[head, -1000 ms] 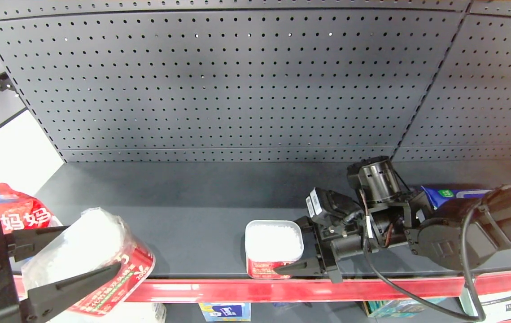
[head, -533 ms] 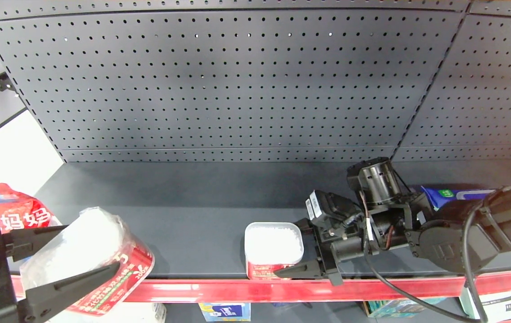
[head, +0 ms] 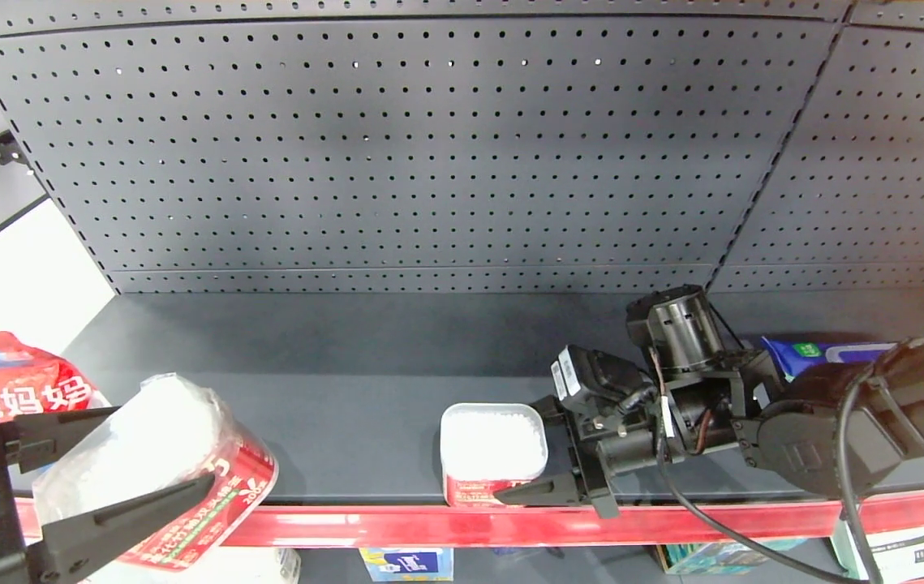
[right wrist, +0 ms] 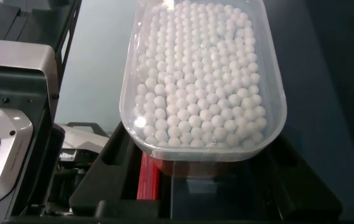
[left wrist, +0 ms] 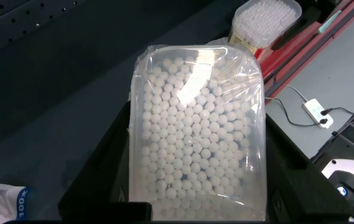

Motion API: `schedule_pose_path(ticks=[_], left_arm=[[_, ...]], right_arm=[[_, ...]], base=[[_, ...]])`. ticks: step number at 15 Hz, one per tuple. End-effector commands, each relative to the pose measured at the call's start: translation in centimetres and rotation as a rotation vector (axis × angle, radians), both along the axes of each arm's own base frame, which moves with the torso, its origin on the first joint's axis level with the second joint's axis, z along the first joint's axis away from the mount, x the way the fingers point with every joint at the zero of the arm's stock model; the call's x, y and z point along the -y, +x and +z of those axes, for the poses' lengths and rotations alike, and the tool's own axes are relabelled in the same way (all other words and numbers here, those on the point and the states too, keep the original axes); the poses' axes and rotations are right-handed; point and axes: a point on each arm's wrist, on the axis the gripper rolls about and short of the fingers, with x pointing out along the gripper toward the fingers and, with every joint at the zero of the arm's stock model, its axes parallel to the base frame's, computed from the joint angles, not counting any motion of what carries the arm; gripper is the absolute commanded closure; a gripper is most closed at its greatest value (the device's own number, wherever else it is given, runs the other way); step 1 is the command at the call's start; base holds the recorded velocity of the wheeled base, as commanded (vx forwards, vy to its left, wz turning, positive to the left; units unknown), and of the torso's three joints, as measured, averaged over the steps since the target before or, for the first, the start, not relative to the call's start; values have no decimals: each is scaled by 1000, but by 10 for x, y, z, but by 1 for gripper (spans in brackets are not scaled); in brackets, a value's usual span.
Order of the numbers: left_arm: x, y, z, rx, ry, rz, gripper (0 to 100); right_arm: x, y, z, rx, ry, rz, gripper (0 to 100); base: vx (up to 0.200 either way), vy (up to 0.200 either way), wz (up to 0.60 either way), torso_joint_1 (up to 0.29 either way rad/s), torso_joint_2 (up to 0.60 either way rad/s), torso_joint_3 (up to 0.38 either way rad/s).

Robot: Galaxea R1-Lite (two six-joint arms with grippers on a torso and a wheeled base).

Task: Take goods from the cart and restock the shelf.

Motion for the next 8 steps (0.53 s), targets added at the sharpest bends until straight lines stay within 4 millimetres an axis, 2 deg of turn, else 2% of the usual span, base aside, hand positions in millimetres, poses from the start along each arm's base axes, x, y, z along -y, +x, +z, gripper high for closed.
schedule_pose_path(ticks=[1, 5, 8], left_arm=[[0, 0, 0, 1, 0, 0, 100], [0, 0, -1, -3, 2, -2, 100], [0, 0, -2, -4, 3, -2, 100]], right_arm=[[0, 0, -1, -3, -4, -3, 0], [2, -2, 4, 4, 0, -15, 0], [11, -5, 5, 3, -12, -46, 0]], base=[[0, 0, 0, 0, 0, 0], [0, 0, 0, 0, 0, 0], [0, 0, 0, 0, 0, 0]])
